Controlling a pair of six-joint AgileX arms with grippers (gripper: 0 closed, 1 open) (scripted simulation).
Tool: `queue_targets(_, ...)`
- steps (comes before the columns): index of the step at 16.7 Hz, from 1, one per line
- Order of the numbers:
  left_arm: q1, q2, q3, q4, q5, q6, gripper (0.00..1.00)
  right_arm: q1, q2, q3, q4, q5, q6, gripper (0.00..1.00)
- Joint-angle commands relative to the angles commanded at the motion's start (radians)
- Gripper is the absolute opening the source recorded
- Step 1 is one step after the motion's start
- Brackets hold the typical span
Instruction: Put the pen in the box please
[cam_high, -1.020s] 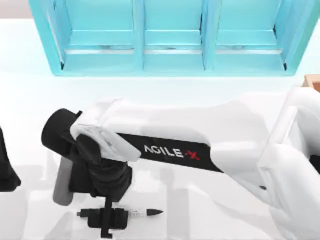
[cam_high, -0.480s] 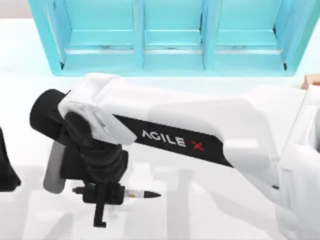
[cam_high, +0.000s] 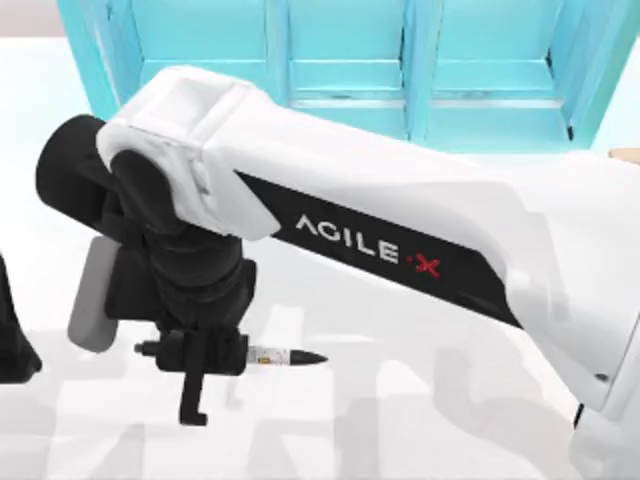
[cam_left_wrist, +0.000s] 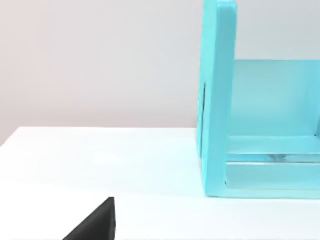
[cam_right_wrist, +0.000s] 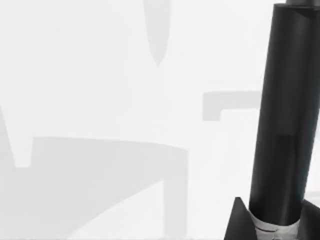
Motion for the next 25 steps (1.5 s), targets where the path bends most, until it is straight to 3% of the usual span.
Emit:
queue_targets(5, 0.000, 0.000, 0.000, 0.000, 0.000, 0.000, 1.00, -0.026, 0.000, -0.032, 0.008, -0.016, 0.026, 0.00)
queue_targets(9, 0.000, 0.000, 0.000, 0.000, 0.000, 0.000, 1.00, -0.194, -0.080, -0.181, 0.095, -0.053, 0.171, 0.00)
queue_targets(19, 0.000, 0.000, 0.000, 0.000, 0.000, 0.000, 1.00, -1.008, -0.528, -0.662, 0.450, -0.135, 0.786, 0.00)
queue_targets(25, 0.000, 0.000, 0.000, 0.000, 0.000, 0.000, 1.00, -1.487, -0.732, -1.097, 0.548, -0.225, 1.160, 0.00)
